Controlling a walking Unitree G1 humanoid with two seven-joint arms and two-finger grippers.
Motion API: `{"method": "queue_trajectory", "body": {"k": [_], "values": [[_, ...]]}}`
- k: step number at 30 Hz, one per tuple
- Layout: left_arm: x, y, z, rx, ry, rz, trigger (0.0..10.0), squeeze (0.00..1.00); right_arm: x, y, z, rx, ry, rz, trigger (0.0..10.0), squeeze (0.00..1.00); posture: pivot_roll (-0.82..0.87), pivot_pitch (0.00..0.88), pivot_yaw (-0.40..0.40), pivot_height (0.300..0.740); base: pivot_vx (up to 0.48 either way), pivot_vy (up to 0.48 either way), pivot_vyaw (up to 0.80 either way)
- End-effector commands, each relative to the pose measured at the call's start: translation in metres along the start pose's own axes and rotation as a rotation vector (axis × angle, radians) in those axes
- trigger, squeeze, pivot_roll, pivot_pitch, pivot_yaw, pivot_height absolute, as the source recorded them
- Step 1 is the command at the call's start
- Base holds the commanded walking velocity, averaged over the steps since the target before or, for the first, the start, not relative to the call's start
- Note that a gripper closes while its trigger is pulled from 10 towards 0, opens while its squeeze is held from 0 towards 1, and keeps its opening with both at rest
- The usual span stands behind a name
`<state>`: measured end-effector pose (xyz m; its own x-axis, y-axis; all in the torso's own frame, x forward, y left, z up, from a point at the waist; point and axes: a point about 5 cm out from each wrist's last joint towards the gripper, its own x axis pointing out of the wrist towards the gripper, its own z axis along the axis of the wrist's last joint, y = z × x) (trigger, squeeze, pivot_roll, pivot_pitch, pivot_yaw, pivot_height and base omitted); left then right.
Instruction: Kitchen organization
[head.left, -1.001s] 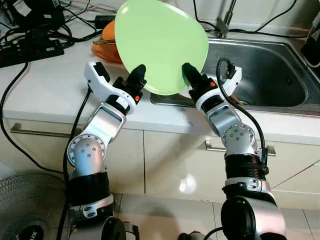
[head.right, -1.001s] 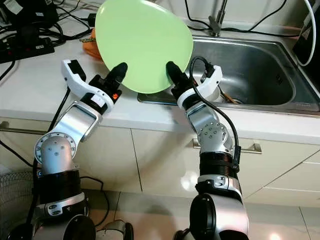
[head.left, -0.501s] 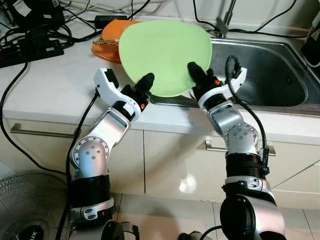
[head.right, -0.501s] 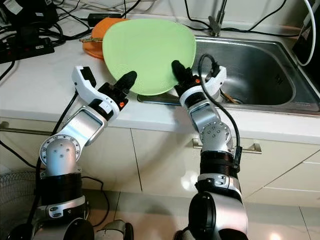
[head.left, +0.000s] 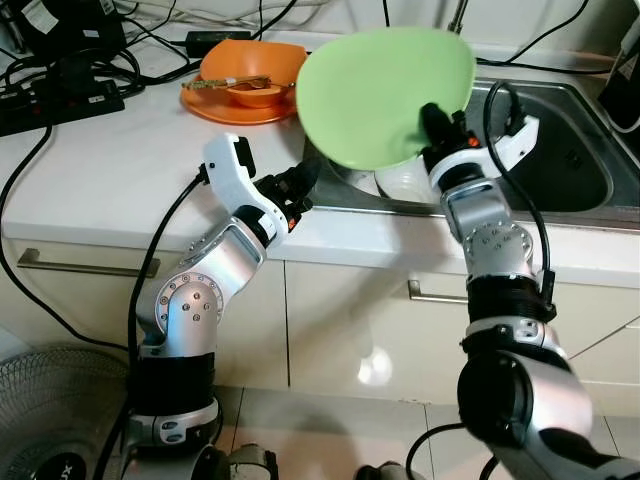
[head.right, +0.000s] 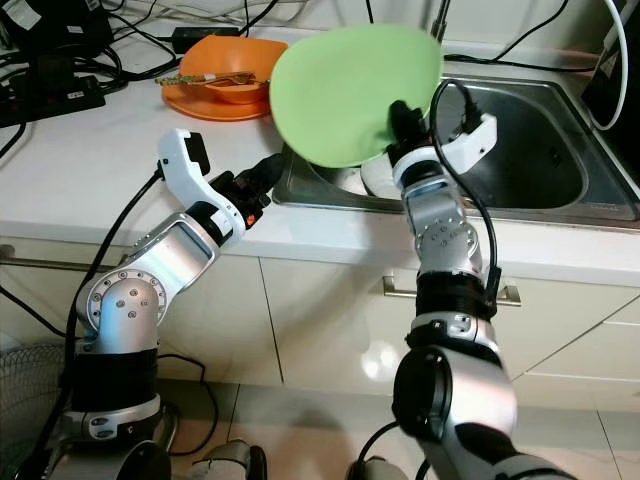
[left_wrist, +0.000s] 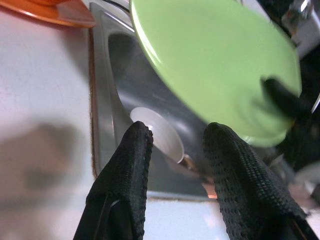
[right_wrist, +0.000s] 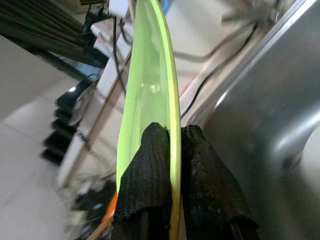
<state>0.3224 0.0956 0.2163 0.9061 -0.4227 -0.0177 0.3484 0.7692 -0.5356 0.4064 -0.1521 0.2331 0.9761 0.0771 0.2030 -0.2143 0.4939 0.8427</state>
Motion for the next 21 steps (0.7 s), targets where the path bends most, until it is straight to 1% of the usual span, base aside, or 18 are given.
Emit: {"method": "queue_trajectory", "body": {"k": [1, 2, 3, 4, 5, 6, 8, 9, 11, 12, 13, 14, 15, 16, 17, 21], "values": [[-0.002, -0.002, -0.003, 0.035, 0.019, -0.011, 10.0, 0.0, 0.006, 0.012, 0.01, -0.05, -0.045, 0.037, 0.0, 0.0, 0.07, 0.063, -0.003, 0.718, 0.0, 0.0, 0.0], [-0.003, -0.001, -0.003, 0.049, 0.026, -0.01, 10.0, 0.0, 0.008, 0.011, 0.013, -0.098, -0.046, 0.018, 0.0, 0.0, 0.07, 0.063, -0.003, 0.718, 0.0, 0.0, 0.0], [-0.005, 0.002, -0.003, 0.082, 0.045, 0.002, 10.0, 0.0, 0.011, 0.008, 0.02, -0.2, -0.052, -0.015, 0.0, 0.0, 0.07, 0.063, -0.006, 0.718, 0.0, 0.0, 0.0], [-0.005, 0.002, -0.003, 0.082, 0.045, 0.002, 10.0, 0.0, 0.011, 0.008, 0.02, -0.2, -0.052, -0.015, 0.0, 0.0, 0.07, 0.063, -0.006, 0.718, 0.0, 0.0, 0.0], [-0.006, 0.004, -0.003, 0.115, 0.056, 0.01, 10.0, 0.0, 0.012, 0.007, 0.022, -0.258, -0.048, -0.034, 10.0, 0.0, 0.08, 0.063, -0.01, 0.718, 0.0, 0.0, 0.0], [-0.007, 0.006, -0.003, 0.137, 0.063, 0.016, 10.0, 0.0, 0.013, 0.007, 0.024, -0.293, -0.045, -0.046, 10.0, 0.0, 0.08, 0.063, -0.01, 0.718, 0.0, 0.0, 0.0], [-0.009, 0.009, -0.003, 0.179, 0.079, 0.026, 10.0, 0.0, 0.015, 0.005, 0.026, -0.42, -0.029, -0.078, 10.0, 0.0, 0.09, 0.064, -0.017, 0.718, 0.0, 0.0, 0.0], [-0.01, 0.01, -0.003, 0.192, 0.083, 0.029, 10.0, 0.0, 0.016, 0.004, 0.026, -0.462, -0.023, -0.088, 10.0, 0.0, 0.09, 0.064, -0.017, 0.718, 0.0, 0.0, 0.0], [-0.013, 0.013, -0.002, 0.225, 0.093, 0.037, 10.0, 0.0, 0.017, 0.002, 0.028, -0.585, -0.003, -0.124, 10.0, 0.0, 0.09, 0.063, -0.02, 0.718, 0.0, 0.0, 0.0], [-0.013, 0.013, -0.002, 0.225, 0.093, 0.037, 10.0, 0.0, 0.017, 0.002, 0.028, -0.585, -0.003, -0.124, 10.0, 0.0, 0.09, 0.063, -0.02, 0.718, 0.0, 0.0, 0.0], [-0.014, 0.014, -0.001, 0.238, 0.096, 0.042, 10.0, 0.0, 0.017, 0.0, 0.028, -0.63, 0.005, -0.143, 10.0, 0.0, 0.1, 0.065, -0.024, 0.718, 0.0, 0.0, 0.0], [-0.017, 0.016, 0.0, 0.257, 0.099, 0.045, 10.0, 0.0, 0.018, 0.0, 0.03, -0.707, 0.013, -0.155, 10.0, 0.0, 0.1, 0.065, -0.026, 0.718, 0.0, 0.0, 0.0], [-0.017, 0.016, 0.0, 0.261, 0.1, 0.046, 10.0, 0.0, 0.019, 0.0, 0.03, -0.729, 0.016, -0.155, 10.0, 0.0, 0.11, 0.067, -0.031, 0.718, 0.0, 0.0, 0.0], [-0.017, 0.016, 0.0, 0.261, 0.1, 0.046, 10.0, 0.0, 0.019, 0.0, 0.03, -0.729, 0.016, -0.155, 10.0, 0.0, 0.11, 0.067, -0.031, 0.718, 0.0, 0.0, 0.0], [-0.019, 0.016, 0.001, 0.273, 0.102, 0.046, 10.0, 0.0, 0.019, 0.0, 0.029, -0.78, 0.029, -0.158, 10.0, 0.0, 0.11, 0.068, -0.034, 0.718, 0.0, 0.0, 0.0], [-0.024, 0.014, 0.001, 0.297, 0.106, 0.042, 10.0, 0.0, 0.02, -0.001, 0.024, -0.844, 0.06, -0.167, 10.0, 0.0, 0.12, 0.073, -0.043, 0.718, 0.0, 0.0, 0.0]]}}
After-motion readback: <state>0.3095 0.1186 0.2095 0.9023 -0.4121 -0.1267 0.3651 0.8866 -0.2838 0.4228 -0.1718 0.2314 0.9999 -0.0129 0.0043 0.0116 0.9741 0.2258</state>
